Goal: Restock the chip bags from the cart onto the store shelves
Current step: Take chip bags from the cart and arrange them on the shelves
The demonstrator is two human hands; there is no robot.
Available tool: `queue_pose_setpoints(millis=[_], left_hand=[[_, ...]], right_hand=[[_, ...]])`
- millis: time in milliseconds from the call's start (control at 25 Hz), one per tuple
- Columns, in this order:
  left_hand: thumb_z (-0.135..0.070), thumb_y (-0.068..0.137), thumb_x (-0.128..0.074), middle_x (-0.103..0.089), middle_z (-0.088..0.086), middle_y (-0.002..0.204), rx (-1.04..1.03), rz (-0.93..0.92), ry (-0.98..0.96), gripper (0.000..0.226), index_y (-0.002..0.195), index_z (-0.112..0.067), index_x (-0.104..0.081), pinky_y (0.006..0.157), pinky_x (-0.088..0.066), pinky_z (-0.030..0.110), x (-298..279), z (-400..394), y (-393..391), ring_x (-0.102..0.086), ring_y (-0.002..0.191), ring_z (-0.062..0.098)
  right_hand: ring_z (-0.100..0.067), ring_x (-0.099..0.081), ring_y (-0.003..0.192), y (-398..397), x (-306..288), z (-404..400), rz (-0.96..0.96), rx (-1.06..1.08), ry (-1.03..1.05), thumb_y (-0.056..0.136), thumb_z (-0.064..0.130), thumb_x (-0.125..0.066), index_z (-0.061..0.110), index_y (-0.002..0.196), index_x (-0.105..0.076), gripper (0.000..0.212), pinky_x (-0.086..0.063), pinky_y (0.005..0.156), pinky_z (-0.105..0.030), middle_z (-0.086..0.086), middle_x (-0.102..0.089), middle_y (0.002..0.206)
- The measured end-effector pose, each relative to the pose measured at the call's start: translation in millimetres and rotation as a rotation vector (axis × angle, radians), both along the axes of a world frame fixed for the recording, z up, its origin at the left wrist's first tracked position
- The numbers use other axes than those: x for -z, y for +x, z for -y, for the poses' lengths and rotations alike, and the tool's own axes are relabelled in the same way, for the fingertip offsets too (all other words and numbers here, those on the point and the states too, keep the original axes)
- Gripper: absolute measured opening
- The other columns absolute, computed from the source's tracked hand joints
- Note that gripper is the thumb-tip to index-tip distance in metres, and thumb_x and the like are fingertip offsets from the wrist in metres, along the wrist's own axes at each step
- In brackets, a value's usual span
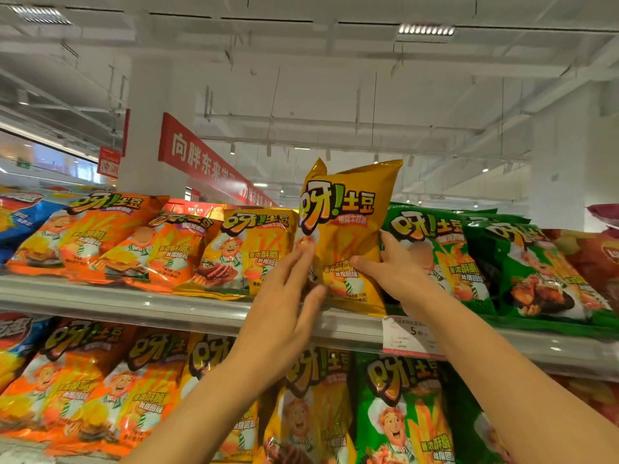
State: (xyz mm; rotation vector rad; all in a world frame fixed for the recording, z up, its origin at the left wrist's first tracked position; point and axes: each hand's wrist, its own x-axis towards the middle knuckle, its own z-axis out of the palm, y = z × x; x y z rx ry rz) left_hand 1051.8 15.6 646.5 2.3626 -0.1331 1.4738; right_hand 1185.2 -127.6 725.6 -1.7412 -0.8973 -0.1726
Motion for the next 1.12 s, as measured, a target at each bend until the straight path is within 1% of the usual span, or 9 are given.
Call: queue_pose_setpoints(millis=[160,240,320,360,440,600,720,880,1120], left_hand=[[-0.063,0.091,-0.047,-0.026,-0.004,0.160,0.090,0.036,-0.293,0.083,0.160,-0.031,-0.014,0.117,-0.032,0.036,-33,-8,8,-0.029,0.144,0.008],[-0.069,0.086,-0.056,-0.027,-0.005,0.163,0.164,-0.033,-0.366,0.092,0.159,-0.038,-0.010,0.117,-0.036,0.047,-45,-9,14,-0.034,0.146,0.015],[-0.063,0.086,-0.065,-0.039,-0.019,0.155,0.284,-0.098,-0.376,0.083,0.151,-0.054,-0.014,0.109,-0.047,0.039,-50,-7,21,-0.046,0.137,0.005],[-0.056,0.088,-0.068,-0.047,-0.028,0.145,0.320,-0.120,-0.360,0.076,0.143,-0.063,-0.017,0.097,-0.054,0.028,-51,-5,23,-0.055,0.125,-0.003],[-0.048,0.089,-0.071,-0.050,-0.030,0.138,0.298,-0.113,-0.314,0.077,0.142,-0.062,-0.017,0.075,-0.056,0.014,-51,-4,30,-0.063,0.106,-0.007],[-0.062,0.086,-0.065,-0.046,0.002,0.149,-0.067,-0.073,-0.223,0.100,0.159,-0.038,-0.001,0.104,-0.048,0.046,-56,-1,45,-0.046,0.134,0.022],[-0.067,0.086,-0.060,-0.038,0.013,0.150,-0.191,-0.136,-0.215,0.102,0.159,-0.036,0.004,0.105,-0.045,0.048,-60,4,50,-0.041,0.137,0.032],[-0.073,0.089,-0.047,-0.008,0.011,0.166,-0.367,-0.220,-0.046,0.097,0.159,-0.034,0.007,0.116,-0.031,0.050,-49,18,57,-0.024,0.148,0.035],[-0.076,0.089,-0.036,0.014,0.001,0.168,-0.417,-0.234,0.063,0.094,0.158,-0.033,0.011,0.122,-0.008,0.053,-43,24,67,0.011,0.154,0.029]], right_hand=[[-0.010,-0.076,0.080,5,-2,6,-0.130,-0.138,0.127,0.098,0.019,-0.065,0.043,0.105,-0.049,0.030,-0.058,0.057,-0.024,0.004,-0.072,0.106],[-0.017,-0.077,0.088,6,-6,11,-0.157,-0.164,0.103,0.099,0.017,-0.063,0.037,0.123,-0.052,0.032,-0.061,0.064,-0.029,-0.003,-0.075,0.111],[-0.025,-0.074,0.101,8,-10,17,-0.194,-0.175,0.042,0.101,0.017,-0.059,0.026,0.136,-0.051,0.037,-0.062,0.082,-0.041,-0.008,-0.074,0.117],[-0.027,-0.072,0.105,6,-12,18,-0.197,-0.160,0.001,0.103,0.018,-0.057,0.024,0.137,-0.052,0.036,-0.060,0.089,-0.045,-0.008,-0.073,0.120],[-0.024,-0.069,0.107,1,-14,14,-0.129,-0.063,-0.041,0.104,0.025,-0.054,0.027,0.140,-0.049,0.036,-0.059,0.089,-0.044,-0.003,-0.069,0.125],[-0.015,-0.057,0.121,-3,-24,3,0.130,0.024,0.179,0.099,0.049,-0.057,0.041,0.154,-0.028,0.063,-0.048,0.092,-0.034,0.015,-0.057,0.129],[-0.026,-0.046,0.138,4,-39,-9,0.041,-0.032,0.153,0.091,0.064,-0.059,0.043,0.159,-0.012,0.085,-0.044,0.099,-0.037,0.001,-0.043,0.156],[-0.034,-0.041,0.143,13,-41,-25,-0.035,-0.008,-0.198,0.091,0.066,-0.058,0.039,0.161,-0.004,0.092,-0.037,0.112,-0.048,-0.008,-0.032,0.163],[-0.032,-0.046,0.137,22,-39,-26,-0.241,-0.178,-0.112,0.096,0.048,-0.062,0.041,0.160,0.001,0.090,-0.037,0.116,-0.056,-0.005,-0.037,0.160]])
